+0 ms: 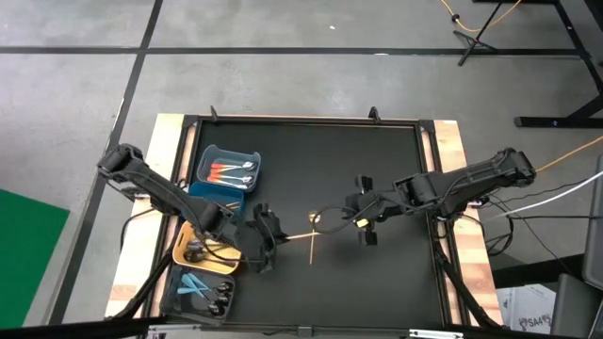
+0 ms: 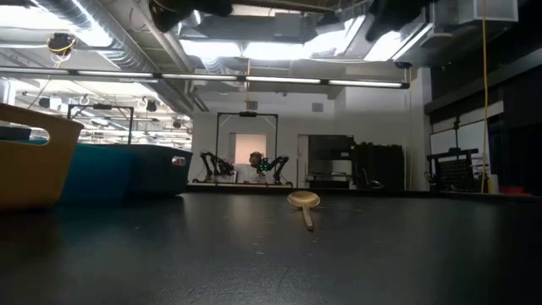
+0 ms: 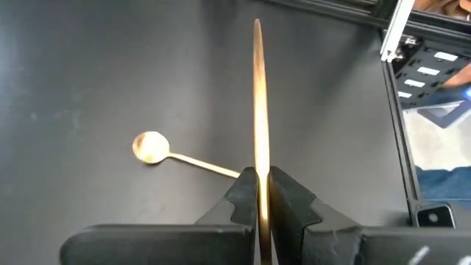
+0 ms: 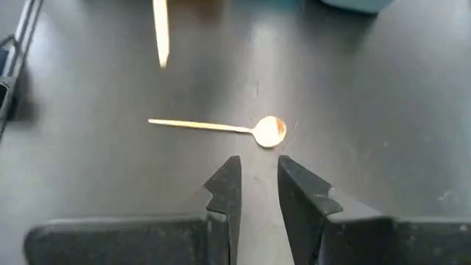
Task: Sort silverware by color (type)
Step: Put the gold spoon into the blue bin
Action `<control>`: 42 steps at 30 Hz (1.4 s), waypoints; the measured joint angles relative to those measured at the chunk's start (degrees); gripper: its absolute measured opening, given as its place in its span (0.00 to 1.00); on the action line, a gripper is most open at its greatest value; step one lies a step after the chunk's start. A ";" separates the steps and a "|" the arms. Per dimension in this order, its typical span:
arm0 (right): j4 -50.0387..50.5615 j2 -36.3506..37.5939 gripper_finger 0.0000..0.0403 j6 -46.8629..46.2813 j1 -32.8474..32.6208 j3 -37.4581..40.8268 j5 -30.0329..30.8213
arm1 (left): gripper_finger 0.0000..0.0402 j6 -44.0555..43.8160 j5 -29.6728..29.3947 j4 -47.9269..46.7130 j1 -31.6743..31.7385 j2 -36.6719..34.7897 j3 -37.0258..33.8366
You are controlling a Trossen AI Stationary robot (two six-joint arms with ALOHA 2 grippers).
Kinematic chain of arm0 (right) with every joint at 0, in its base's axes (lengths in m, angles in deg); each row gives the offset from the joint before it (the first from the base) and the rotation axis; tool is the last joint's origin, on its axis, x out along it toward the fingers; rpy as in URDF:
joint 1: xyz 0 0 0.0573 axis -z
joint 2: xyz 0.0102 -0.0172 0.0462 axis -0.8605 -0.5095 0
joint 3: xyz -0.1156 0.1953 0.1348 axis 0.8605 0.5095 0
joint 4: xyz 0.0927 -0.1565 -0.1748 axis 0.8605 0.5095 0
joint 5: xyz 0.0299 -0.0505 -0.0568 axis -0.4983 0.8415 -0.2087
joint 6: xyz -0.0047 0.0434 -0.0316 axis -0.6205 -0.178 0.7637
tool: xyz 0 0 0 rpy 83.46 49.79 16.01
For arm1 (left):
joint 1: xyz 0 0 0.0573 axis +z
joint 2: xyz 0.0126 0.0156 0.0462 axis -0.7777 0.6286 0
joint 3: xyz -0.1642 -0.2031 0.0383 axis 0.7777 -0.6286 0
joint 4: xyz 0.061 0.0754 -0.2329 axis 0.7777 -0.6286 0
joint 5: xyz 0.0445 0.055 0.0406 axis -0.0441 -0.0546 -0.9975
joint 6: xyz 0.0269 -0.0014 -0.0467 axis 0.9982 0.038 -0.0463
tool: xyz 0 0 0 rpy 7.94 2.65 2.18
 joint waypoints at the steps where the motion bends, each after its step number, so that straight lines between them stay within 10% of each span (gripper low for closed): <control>1: -0.47 0.00 0.20 -0.71 0.00 0.87 -0.10 | 0.03 0.02 -0.13 -1.37 0.00 -1.21 0.00; 23: -32.07 -0.02 0.20 -5.17 0.00 19.16 -5.64 | 0.03 -23.89 -3.49 -46.06 -3.20 -18.81 0.09; 42: -32.15 -0.02 0.20 -10.04 0.00 20.27 -5.63 | 0.03 -30.03 -0.78 -66.79 -6.47 -18.78 0.07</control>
